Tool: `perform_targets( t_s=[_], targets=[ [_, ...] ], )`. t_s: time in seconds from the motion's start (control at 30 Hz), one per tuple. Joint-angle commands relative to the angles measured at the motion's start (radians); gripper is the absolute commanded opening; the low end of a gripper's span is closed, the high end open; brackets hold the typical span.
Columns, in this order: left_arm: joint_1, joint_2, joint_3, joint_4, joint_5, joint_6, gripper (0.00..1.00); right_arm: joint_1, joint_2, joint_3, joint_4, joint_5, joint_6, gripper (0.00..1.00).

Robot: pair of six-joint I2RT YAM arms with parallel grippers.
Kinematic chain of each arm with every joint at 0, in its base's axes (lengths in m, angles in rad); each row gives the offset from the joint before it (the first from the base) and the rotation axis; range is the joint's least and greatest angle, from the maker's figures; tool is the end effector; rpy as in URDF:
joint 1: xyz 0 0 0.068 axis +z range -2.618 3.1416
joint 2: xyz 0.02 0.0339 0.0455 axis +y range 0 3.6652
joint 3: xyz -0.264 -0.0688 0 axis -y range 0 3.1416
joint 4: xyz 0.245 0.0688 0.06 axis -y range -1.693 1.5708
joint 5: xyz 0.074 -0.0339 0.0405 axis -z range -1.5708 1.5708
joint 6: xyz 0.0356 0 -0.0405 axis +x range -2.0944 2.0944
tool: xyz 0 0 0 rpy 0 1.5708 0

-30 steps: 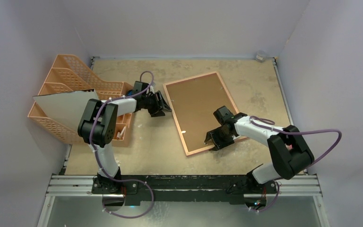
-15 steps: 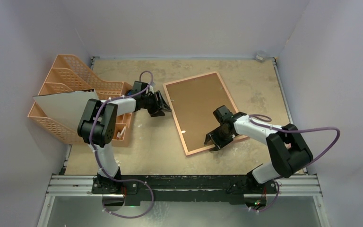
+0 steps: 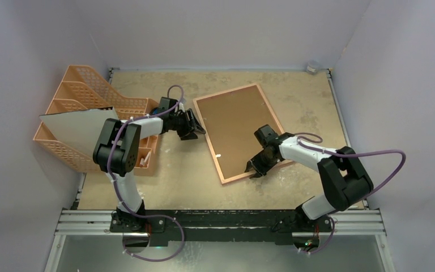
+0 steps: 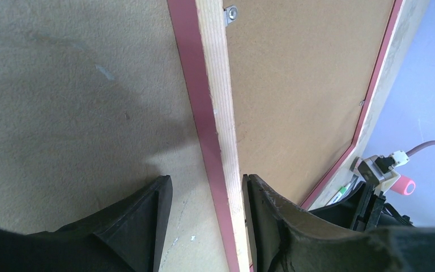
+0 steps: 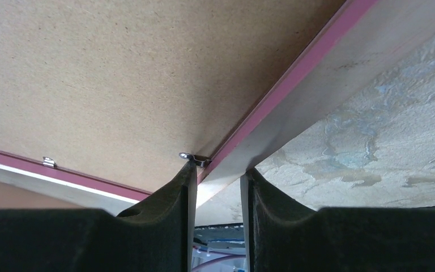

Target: Put the photo into the frame

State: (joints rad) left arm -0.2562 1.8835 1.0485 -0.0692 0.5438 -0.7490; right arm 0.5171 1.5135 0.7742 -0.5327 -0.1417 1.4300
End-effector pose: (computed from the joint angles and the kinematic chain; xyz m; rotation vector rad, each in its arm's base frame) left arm 0.3578 -0.1128 0.1412 -0.3922 2.5920 -1.0727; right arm 0.2222 0.1322 0.1519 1.3148 2.7515 0.5012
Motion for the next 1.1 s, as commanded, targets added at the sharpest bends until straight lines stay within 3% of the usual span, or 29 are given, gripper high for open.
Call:
perform_targets(
  t_s=[0.0,0.1,0.13,0.3,0.47,0.67,0.83,1.07],
  targets=[
    [0.006,0.002,-0.005,0.019,0.018,-0.001,0.52,0.005,0.033,0.027,0.002,0.098,-0.057,0.15],
    [0.006,0.001,-0.004,0.017,0.018,0.000,0.52,0.007,0.025,0.040,0.028,0.090,-0.099,0.11],
    [0.006,-0.001,-0.004,0.016,0.018,0.002,0.52,0.010,0.008,0.043,0.038,0.103,-0.108,0.14],
    [0.006,-0.005,-0.002,0.010,0.020,0.010,0.52,0.012,-0.071,0.038,0.104,0.141,-0.167,0.52],
    [0.006,-0.009,-0.003,0.011,0.024,0.021,0.55,0.012,-0.105,0.032,0.052,0.175,-0.195,0.72],
    [0.003,-0.016,-0.016,0.033,0.028,0.022,0.59,0.012,-0.125,0.055,-0.072,0.237,-0.270,0.76],
    [-0.001,-0.040,-0.043,0.054,0.028,0.028,0.61,0.012,-0.119,0.132,-0.185,0.387,-0.371,0.77],
    [-0.008,-0.054,-0.062,0.090,0.011,0.046,0.64,-0.001,-0.012,0.285,-0.208,0.605,-0.527,0.84]
  ],
)
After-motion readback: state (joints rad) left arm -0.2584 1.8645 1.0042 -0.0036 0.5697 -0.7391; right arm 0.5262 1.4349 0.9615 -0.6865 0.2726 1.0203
